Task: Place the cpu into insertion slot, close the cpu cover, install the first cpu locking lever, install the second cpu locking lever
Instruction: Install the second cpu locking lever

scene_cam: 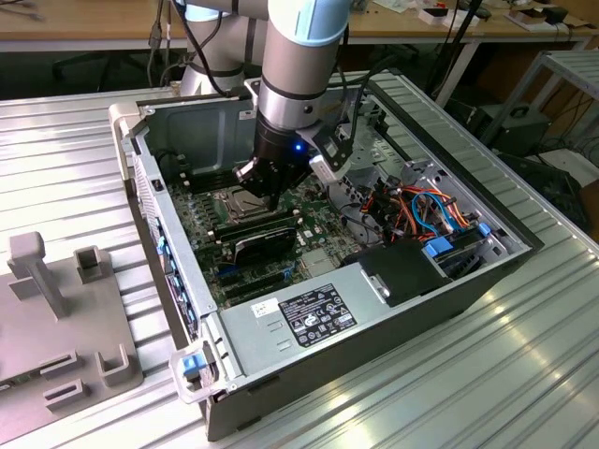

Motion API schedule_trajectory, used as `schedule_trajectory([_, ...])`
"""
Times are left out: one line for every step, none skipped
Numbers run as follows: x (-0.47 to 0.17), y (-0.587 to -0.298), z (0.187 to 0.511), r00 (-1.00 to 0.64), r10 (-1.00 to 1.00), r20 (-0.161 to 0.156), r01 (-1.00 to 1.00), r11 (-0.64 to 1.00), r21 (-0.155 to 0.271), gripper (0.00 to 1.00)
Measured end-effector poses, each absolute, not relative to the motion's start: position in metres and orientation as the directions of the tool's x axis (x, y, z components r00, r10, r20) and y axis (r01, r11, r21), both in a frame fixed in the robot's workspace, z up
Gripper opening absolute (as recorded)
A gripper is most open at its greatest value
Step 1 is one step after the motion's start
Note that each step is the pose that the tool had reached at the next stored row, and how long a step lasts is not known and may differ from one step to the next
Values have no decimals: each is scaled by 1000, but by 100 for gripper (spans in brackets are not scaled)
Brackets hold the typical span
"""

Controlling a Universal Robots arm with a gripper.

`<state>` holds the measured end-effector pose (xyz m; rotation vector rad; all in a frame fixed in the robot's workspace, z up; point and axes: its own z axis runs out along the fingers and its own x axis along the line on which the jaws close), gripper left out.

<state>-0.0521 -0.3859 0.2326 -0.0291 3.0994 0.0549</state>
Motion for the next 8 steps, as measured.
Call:
schedule_trajectory([-52, -386, 233, -999, -18, -42, -20, 999, 35, 11])
schedule_trajectory([-52, -386, 233, -999, -18, -42, -20, 999, 35, 11])
schedule_trajectory([-52, -386, 232, -999, -18, -42, -19, 999, 35, 11])
schedule_trajectory([-52, -386, 232, -999, -18, -42, -19, 999, 36, 11])
schedule_trajectory([-52, -386, 232, -999, -18, -42, -19, 999, 36, 11])
schedule_trajectory([-52, -386, 232, -999, -18, -42, -20, 999, 36, 11])
schedule_trajectory([-52, -386, 232, -999, -18, -42, -19, 999, 36, 11])
schedule_trajectory([-52, -386, 232, -999, -18, -42, -19, 999, 36, 11])
